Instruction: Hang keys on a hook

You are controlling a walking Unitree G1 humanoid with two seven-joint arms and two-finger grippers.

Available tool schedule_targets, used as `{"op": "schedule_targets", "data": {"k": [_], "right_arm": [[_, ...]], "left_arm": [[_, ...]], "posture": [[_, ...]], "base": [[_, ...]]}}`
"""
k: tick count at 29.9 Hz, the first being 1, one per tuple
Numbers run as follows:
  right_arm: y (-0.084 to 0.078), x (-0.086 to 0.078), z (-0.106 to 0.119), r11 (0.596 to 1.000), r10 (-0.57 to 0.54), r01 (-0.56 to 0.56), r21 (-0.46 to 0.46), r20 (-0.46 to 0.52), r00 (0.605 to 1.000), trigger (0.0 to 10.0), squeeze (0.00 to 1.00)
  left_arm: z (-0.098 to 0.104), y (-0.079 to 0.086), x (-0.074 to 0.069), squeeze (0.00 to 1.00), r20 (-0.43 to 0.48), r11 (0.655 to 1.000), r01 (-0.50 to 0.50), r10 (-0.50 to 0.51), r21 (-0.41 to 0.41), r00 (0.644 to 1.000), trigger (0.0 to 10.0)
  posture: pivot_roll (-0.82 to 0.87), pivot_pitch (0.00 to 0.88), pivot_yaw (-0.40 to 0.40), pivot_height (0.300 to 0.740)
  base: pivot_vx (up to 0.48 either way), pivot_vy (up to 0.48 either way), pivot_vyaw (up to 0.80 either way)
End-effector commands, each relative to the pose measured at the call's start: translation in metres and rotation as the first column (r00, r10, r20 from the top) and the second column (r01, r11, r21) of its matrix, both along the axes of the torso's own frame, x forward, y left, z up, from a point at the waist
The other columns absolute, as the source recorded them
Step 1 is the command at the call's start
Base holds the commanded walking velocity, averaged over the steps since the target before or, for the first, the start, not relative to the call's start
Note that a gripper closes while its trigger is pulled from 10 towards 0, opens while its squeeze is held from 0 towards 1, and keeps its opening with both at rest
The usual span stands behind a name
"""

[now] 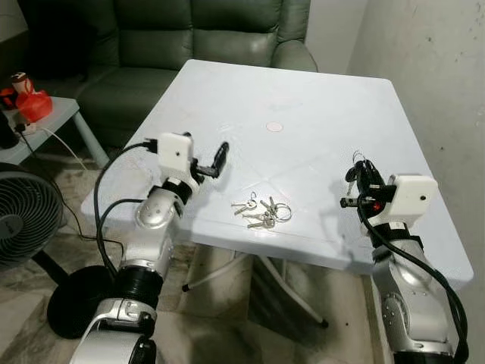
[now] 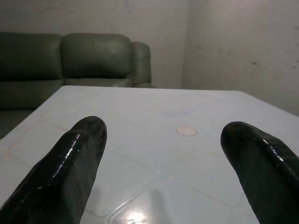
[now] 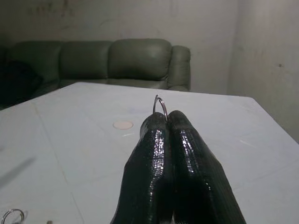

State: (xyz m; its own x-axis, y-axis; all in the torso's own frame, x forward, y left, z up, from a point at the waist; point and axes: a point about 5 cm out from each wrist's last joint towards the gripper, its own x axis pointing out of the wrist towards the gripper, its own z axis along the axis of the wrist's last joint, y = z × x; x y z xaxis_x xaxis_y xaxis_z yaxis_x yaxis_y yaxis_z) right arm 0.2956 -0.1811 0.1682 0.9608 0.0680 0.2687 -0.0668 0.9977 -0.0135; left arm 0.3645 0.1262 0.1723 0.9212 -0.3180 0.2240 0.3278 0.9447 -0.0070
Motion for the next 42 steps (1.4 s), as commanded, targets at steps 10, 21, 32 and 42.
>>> {"op": "schedule_targets", "data": {"k": [10,21,32,42], "right_arm": [[0.017,0.004,-0.004,0.999,0.036,-0.037,-0.032,-0.03,0.999,10.0,0.0],[0.019,0.004,-0.004,0.999,0.033,-0.034,-0.038,-0.031,0.999,10.0,0.0],[0.016,0.005,-0.006,0.998,0.029,-0.031,-0.055,-0.043,0.999,10.0,0.0],[0.015,0.005,-0.005,0.998,0.027,-0.029,-0.063,-0.042,0.999,10.0,0.0]], "left_arm": [[-0.003,0.004,0.0,0.0,-0.01,1.0,-0.024,0.024,0.014,1.0,10.0],[-0.002,0.005,0.003,0.0,-0.038,0.999,-0.038,0.037,-0.031,0.999,10.0],[-0.004,0.002,0.005,0.0,-0.06,0.998,-0.061,0.06,-0.014,0.996,10.0],[-0.006,0.004,0.006,0.0,-0.071,0.997,-0.079,0.079,-0.001,0.994,10.0]], "posture": [[-0.05,0.0,0.002,0.74],[-0.03,0.0,-0.002,0.74],[-0.03,0.0,-0.015,0.74],[-0.03,0.0,-0.019,0.74]], "base": [[0.0,0.0,-0.76],[0.0,0.202,-0.73],[0.0,0.043,-0.68],[0.0,0.0,-0.67]]}}
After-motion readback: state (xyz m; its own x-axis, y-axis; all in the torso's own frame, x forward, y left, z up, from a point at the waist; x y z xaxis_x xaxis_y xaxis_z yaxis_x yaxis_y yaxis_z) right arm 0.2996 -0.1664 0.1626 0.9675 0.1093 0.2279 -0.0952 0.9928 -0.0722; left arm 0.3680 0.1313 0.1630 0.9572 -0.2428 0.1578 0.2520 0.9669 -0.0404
